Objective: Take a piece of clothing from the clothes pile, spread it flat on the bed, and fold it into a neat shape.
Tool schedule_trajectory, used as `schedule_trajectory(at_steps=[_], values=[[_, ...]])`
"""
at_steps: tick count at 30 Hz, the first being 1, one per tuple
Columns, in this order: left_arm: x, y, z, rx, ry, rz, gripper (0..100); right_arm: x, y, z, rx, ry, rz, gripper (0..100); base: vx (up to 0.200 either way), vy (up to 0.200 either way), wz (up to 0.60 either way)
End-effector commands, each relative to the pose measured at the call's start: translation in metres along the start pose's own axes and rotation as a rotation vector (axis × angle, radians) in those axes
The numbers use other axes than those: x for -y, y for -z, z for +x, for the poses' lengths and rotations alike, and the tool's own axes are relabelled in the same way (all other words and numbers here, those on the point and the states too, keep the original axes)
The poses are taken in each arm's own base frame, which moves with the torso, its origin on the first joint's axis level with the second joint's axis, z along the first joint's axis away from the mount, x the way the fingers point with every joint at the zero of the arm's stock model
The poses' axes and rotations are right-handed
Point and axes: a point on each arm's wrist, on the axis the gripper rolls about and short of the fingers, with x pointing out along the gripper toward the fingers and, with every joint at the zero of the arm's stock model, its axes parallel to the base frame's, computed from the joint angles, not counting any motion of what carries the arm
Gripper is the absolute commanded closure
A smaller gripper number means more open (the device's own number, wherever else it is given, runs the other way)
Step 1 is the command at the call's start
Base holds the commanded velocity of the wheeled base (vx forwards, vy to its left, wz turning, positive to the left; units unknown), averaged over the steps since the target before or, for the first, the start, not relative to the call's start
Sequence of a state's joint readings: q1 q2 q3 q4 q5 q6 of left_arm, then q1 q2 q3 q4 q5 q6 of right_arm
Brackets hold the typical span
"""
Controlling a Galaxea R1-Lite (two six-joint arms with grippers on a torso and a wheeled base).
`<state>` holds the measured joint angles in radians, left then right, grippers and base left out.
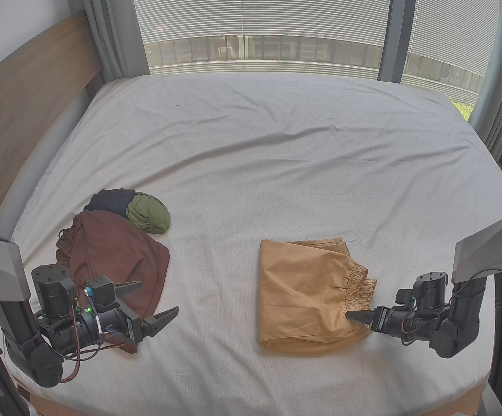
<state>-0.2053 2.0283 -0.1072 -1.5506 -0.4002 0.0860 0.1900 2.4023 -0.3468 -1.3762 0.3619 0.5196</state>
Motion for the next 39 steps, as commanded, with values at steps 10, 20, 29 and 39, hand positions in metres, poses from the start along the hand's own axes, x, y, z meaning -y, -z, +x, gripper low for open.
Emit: schedule_trajectory(at_steps=[10,20,29,39], values=[[0.001,0.001,-0.001,-0.007,0.002,-0.002,0,-0.018,0.014,0.019,-0.033,-0.053,0.021,0,0.000,0.000,0.00],[0.001,0.001,-0.001,-0.005,0.002,-0.003,0,-0.019,0.012,0.023,-0.001,-0.053,0.017,0,0.000,0.000,0.00],[0.001,0.001,0.000,-0.005,0.002,-0.001,0,-0.020,0.013,0.024,-0.002,-0.054,0.020,100,0.000,0.000,0.00],[0.000,0.000,0.000,0.001,-0.003,-0.003,0,-0.021,0.013,0.023,-0.002,-0.066,0.019,100,0.000,0.000,0.00]])
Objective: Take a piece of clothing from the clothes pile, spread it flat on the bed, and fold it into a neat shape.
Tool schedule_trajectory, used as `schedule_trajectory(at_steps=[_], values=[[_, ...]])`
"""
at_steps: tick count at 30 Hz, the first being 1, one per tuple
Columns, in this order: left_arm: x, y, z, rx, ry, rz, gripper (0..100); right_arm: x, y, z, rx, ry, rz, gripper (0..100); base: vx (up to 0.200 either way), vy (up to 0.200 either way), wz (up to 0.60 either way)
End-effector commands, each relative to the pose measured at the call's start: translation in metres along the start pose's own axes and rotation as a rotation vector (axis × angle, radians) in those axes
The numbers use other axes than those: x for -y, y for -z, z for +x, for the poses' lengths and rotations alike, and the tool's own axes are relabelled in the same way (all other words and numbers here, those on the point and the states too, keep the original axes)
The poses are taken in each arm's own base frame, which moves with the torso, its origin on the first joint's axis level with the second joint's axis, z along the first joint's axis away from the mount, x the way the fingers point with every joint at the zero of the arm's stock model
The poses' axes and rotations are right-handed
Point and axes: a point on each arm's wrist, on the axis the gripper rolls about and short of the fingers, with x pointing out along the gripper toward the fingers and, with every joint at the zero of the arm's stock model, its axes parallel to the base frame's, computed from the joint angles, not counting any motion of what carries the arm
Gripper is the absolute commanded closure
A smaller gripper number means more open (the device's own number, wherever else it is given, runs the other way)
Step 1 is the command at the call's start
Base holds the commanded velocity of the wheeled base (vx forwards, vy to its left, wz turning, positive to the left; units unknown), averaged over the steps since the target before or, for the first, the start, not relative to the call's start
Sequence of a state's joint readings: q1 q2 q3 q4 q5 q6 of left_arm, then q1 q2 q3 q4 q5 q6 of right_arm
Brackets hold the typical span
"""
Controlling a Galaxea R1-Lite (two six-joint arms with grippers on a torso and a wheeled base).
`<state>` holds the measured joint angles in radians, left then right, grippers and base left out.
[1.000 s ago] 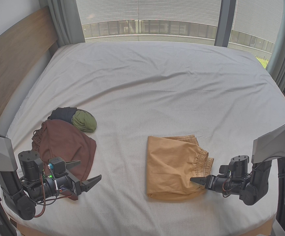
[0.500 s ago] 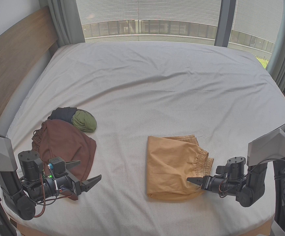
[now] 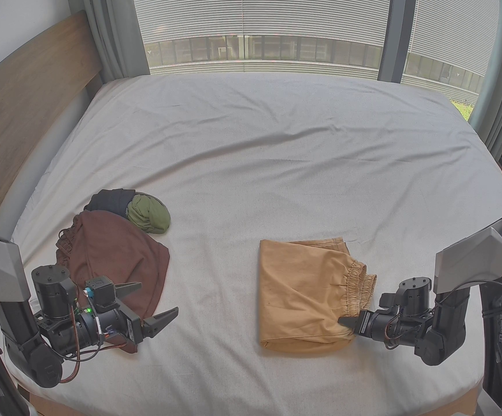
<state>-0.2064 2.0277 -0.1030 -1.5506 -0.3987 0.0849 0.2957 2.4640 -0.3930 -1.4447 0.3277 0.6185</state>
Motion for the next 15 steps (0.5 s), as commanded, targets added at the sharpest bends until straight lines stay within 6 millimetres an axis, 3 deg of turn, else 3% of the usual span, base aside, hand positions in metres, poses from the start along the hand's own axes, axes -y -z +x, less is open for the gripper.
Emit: schedule_trajectory(at_steps=[1,6,15], values=[[-0.001,-0.003,0.002,0.014,-0.003,0.000,0,-0.002,0.001,-0.001,0.007,-0.022,-0.004,100,0.000,0.000,0.00],[-0.004,-0.011,0.001,0.052,-0.018,-0.005,0,-0.013,0.002,-0.006,-0.005,-0.112,0.005,100,0.000,0.000,0.00],[-0.003,-0.010,0.000,0.048,-0.015,-0.007,0,-0.045,-0.018,-0.021,0.054,-0.239,-0.049,100,0.000,0.000,0.00]])
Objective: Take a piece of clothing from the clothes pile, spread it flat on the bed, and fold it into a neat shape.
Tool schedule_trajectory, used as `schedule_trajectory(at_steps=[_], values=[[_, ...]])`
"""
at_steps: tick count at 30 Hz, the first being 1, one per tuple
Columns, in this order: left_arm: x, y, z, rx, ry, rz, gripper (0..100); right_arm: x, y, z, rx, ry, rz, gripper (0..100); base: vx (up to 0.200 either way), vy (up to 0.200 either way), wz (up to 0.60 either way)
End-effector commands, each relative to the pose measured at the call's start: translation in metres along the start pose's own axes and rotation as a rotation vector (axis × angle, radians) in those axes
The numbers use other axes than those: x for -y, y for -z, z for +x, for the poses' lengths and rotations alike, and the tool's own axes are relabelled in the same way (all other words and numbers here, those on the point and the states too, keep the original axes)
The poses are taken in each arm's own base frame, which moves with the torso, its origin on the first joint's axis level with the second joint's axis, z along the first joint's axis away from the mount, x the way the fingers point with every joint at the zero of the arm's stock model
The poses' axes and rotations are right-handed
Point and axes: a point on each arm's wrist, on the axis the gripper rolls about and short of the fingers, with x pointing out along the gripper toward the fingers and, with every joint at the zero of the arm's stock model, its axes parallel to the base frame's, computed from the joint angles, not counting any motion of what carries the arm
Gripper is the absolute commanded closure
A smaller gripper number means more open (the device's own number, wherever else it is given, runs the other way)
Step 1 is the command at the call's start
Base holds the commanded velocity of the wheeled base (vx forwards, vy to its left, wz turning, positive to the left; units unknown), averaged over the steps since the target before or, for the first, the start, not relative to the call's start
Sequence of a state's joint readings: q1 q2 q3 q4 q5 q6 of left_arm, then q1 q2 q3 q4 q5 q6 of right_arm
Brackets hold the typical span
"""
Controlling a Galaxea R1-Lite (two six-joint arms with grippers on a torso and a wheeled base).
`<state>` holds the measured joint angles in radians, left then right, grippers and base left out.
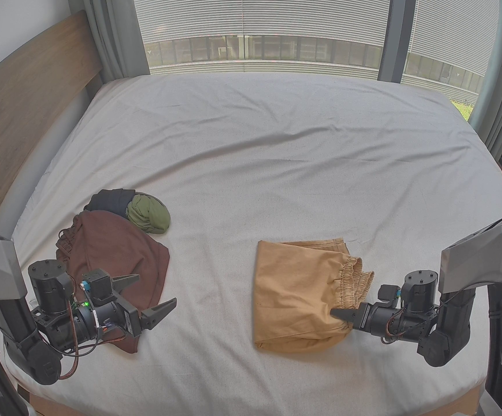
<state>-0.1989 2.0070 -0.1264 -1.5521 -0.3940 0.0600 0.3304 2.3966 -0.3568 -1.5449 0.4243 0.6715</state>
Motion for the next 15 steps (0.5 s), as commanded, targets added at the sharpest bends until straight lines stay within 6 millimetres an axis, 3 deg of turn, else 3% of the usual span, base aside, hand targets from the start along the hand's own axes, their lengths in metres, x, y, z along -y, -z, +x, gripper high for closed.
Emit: schedule_trajectory(at_steps=[1,15], values=[[0.000,-0.001,-0.001,0.006,0.000,0.002,0,-0.023,-0.014,-0.007,0.040,-0.080,-0.044,100,0.000,0.000,0.00],[0.001,0.002,0.000,-0.010,0.007,-0.003,0,-0.072,-0.053,-0.028,0.114,-0.332,-0.164,100,0.000,0.000,0.00]])
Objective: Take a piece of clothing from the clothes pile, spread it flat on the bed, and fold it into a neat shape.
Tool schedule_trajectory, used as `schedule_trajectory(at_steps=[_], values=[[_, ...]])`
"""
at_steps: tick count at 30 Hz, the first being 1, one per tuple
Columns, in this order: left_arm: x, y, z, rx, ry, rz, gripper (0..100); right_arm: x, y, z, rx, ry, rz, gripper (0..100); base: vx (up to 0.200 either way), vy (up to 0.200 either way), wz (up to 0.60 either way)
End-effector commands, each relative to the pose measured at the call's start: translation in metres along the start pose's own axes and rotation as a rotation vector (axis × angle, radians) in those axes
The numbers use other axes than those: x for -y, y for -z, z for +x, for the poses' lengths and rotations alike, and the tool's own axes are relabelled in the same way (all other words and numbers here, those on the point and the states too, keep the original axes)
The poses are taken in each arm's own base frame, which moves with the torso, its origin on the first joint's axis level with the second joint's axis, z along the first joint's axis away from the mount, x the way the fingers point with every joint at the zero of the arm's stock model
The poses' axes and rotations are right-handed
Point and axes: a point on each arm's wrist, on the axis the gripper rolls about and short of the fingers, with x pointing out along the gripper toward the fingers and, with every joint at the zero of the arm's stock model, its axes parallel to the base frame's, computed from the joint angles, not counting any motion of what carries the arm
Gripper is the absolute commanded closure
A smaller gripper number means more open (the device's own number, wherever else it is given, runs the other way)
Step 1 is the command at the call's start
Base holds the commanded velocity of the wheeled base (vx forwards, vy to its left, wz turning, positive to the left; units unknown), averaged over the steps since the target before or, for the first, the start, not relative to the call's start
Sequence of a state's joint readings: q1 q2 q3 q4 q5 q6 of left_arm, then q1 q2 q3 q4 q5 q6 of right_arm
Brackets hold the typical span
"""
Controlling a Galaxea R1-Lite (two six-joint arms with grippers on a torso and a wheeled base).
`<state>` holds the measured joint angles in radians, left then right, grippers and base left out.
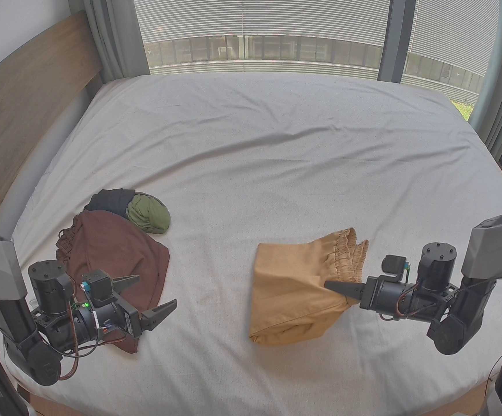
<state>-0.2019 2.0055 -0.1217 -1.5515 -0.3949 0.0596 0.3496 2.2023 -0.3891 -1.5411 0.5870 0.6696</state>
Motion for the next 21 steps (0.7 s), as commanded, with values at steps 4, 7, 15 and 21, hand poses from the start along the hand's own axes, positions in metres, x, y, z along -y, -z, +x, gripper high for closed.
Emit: schedule_trajectory(at_steps=[4,7,15,21], values=[[0.000,0.002,0.001,-0.009,0.003,-0.003,0,-0.026,-0.032,0.001,0.101,-0.096,-0.072,100,0.000,0.000,0.00],[0.001,0.004,0.002,-0.018,0.007,-0.005,0,-0.031,-0.040,0.007,0.110,-0.114,-0.084,100,0.000,0.000,0.00],[0.001,0.005,0.003,-0.022,0.009,-0.007,0,-0.044,-0.073,0.023,0.131,-0.131,-0.096,100,0.000,0.000,0.00],[0.001,0.005,0.002,-0.022,0.009,-0.007,0,-0.052,-0.098,0.038,0.130,-0.132,-0.096,100,0.000,0.000,0.00]])
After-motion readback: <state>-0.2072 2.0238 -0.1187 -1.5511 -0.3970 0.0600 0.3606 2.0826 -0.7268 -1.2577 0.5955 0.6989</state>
